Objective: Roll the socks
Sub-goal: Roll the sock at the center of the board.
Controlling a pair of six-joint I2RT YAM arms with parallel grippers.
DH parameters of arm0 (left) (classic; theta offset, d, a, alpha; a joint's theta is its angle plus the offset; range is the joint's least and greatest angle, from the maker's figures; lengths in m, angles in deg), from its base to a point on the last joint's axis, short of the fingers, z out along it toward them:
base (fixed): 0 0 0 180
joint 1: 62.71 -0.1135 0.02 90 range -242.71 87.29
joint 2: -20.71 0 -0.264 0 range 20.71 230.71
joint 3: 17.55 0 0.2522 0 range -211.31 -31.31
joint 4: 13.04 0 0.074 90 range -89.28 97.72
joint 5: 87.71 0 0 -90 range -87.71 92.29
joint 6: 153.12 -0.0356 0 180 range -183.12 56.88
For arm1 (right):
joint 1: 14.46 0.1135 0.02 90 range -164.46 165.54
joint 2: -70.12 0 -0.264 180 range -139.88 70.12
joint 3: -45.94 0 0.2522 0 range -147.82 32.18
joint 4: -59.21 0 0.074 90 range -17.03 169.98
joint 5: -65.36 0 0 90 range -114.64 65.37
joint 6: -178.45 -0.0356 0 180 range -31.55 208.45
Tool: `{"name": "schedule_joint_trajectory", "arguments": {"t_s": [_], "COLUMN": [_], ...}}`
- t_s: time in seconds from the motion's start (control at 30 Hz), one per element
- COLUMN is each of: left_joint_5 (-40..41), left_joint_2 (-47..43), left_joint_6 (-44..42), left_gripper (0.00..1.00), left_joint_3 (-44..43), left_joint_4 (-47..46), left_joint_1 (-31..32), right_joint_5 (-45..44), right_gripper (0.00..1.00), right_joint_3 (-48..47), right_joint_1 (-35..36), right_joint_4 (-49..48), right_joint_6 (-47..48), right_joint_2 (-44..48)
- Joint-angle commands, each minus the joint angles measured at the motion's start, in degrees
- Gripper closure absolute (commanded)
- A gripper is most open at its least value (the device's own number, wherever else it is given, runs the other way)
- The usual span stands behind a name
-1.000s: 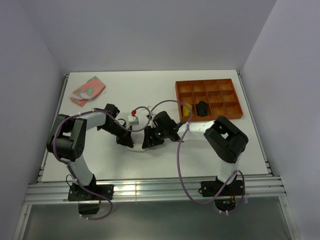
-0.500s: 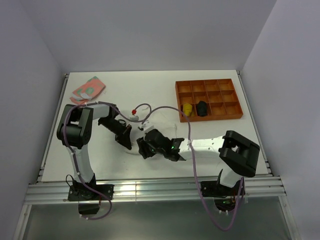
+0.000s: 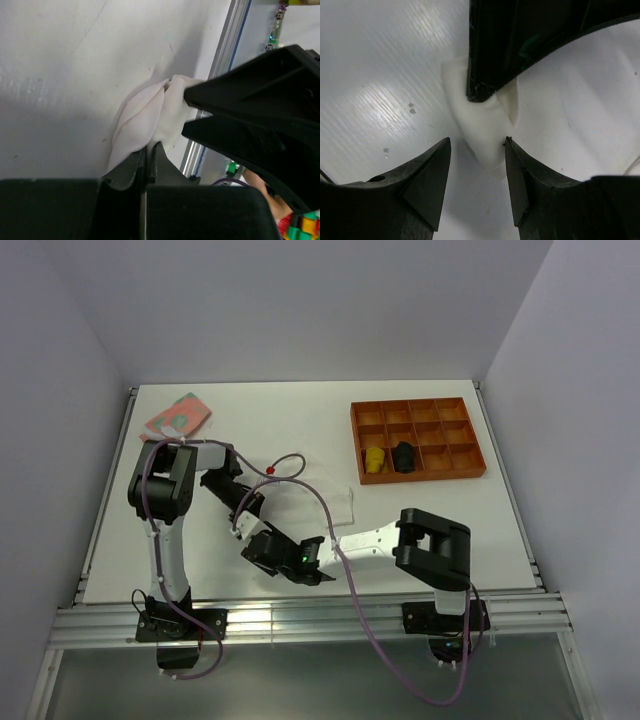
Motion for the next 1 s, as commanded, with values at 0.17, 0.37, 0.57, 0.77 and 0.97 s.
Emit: {"name": "schedule_joint_trajectory", "arguments": {"t_s": [0.17,0.37,0.57,0.77,0.97], "left_joint_5": [7.9,7.6,7.6,7.2,4.8], "left_joint_2": [4.1,4.7,5.8,5.8,2.7], "left_joint_6": [-3.5,-3.1,-3.6,-3.5,-1.5], "left_gripper": [1.00,1.00,1.00,0.99,0.90], "left_joint_3": [-1.8,-2.6,-3.9,-3.8,-4.9], "left_joint_4": [2.4,2.7,4.4,4.6,2.1], "left_joint_1": [0.2,0.2,0.3,0.4,0.4], "right_joint_5": [-5.4,-5.5,-6.4,-5.5,-2.0], "right_gripper": [0.45,0.46,0.45,0.55,0.87], "right_joint_3": [-3.4,-3.1,-4.9,-6.2,-3.9], "right_joint_1": [0.9,1.9,3.0,3.0,1.0], "right_joint_4": [3.0,2.2,2.8,2.9,4.0], "right_joint_6": [5.3,5.8,6.8,6.3,2.3], "right_joint_2": [-2.5,-3.4,-5.2,-7.4,-5.6]}}
